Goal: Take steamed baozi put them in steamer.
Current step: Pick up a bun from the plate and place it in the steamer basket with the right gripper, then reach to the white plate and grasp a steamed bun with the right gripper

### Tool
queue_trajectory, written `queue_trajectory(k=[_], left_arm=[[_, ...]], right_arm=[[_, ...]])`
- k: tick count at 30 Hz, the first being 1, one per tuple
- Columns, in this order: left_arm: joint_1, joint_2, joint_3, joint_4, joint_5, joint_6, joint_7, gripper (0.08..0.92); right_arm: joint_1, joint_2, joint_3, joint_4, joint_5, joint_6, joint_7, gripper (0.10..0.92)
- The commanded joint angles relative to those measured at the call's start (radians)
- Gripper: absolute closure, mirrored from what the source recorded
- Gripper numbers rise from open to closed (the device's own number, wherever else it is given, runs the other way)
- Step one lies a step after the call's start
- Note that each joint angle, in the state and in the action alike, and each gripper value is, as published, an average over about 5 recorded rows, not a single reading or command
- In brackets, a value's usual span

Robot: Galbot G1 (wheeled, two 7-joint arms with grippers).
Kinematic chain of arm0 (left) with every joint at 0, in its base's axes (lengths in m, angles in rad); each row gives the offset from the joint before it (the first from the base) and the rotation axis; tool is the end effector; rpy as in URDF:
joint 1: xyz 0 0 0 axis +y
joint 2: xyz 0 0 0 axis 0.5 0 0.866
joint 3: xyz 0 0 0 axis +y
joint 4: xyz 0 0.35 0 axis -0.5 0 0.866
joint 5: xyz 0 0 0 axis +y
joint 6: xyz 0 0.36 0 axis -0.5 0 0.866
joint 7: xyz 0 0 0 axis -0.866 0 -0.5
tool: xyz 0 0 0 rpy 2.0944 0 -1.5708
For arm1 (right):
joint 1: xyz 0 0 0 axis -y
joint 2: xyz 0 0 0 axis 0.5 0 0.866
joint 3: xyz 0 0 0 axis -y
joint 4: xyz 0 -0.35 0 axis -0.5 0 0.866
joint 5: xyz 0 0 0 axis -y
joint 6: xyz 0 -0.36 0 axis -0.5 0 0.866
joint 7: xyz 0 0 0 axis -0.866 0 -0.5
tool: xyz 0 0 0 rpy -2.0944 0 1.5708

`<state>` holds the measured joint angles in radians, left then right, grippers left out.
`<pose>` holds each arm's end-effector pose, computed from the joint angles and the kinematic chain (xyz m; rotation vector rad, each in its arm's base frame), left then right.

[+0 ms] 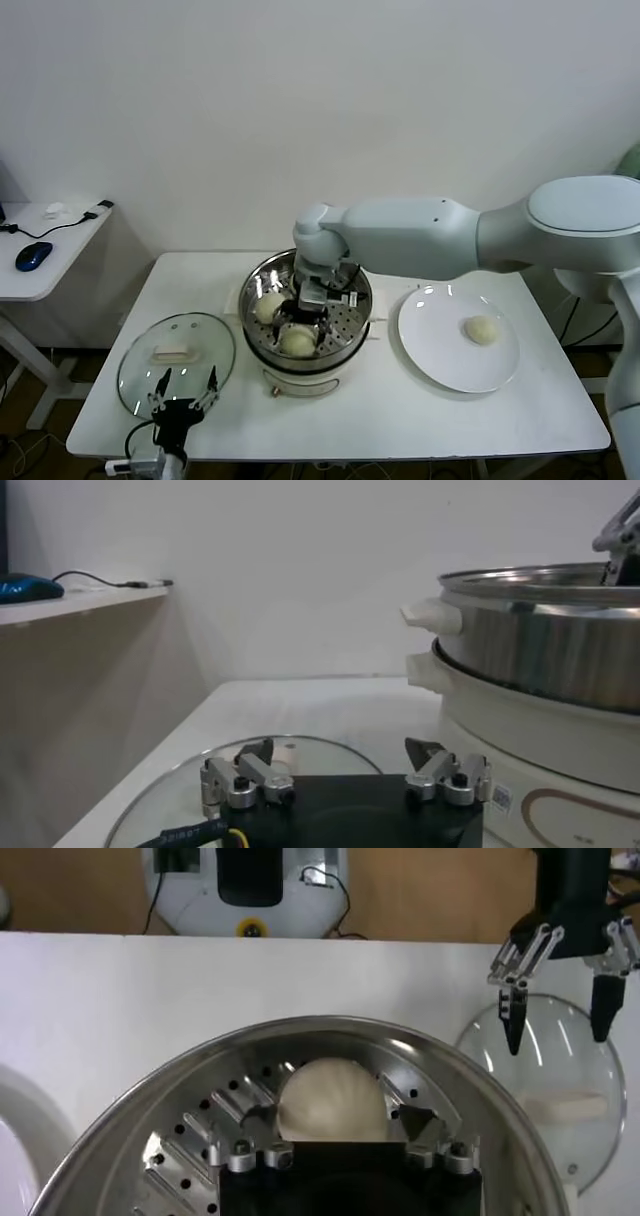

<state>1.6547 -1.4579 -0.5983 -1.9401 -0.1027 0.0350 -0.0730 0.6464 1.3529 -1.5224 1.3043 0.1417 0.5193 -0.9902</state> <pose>0.1517 0.0497 -0.3683 0.1418 -2.8714 -0.0609 0.5167 0.2054 -0.0963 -2.2508 0.2586 -2.0368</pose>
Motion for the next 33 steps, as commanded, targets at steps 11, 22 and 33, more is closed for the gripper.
queue_trajectory(k=[11, 22, 33], left_arm=[[0.0, -0.004, 0.004, -0.01, 0.0, 0.001, 0.003, 0.177], [-0.01, 0.004, 0.003, -0.002, -0.004, 0.001, 0.004, 0.177], [-0.02, 0.002, 0.004, 0.011, -0.021, 0.009, 0.007, 0.177]], right_arm=[[0.461, -0.445, -0.293, -0.033, 0.48, -0.352, -0.156, 0.203], [0.236, -0.775, -0.349, -0.065, 0.318, -0.633, -0.097, 0.203], [-0.246, -0.755, 0.09, -0.215, 0.137, -0.68, -0.041, 0.203]])
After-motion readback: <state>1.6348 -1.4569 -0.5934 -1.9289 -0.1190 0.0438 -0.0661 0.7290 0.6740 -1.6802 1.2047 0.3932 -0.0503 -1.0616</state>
